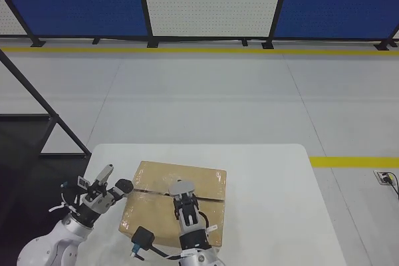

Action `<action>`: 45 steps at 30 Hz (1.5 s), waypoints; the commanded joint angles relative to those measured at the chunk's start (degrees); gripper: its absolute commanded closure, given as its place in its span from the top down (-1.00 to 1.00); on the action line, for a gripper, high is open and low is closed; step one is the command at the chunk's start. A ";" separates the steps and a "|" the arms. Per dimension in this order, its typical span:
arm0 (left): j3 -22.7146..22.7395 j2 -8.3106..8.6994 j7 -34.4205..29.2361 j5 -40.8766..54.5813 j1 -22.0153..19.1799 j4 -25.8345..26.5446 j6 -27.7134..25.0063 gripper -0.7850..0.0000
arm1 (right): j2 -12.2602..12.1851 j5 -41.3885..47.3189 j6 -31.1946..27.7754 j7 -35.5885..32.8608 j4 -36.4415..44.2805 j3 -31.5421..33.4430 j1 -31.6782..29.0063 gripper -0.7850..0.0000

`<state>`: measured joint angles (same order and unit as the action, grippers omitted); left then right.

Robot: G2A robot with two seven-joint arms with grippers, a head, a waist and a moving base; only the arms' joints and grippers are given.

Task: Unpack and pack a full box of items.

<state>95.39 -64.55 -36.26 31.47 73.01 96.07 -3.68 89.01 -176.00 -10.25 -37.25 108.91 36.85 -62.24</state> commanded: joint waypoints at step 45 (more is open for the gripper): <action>-3.01 0.41 0.99 -3.73 -2.62 -2.41 1.53 1.00 | -2.73 0.00 -2.09 -15.46 1.00 -3.31 -1.26 -1.00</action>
<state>92.41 -64.14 -35.27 27.79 70.40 93.62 -2.16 86.33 -176.00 -12.32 -52.10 110.05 33.59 -63.59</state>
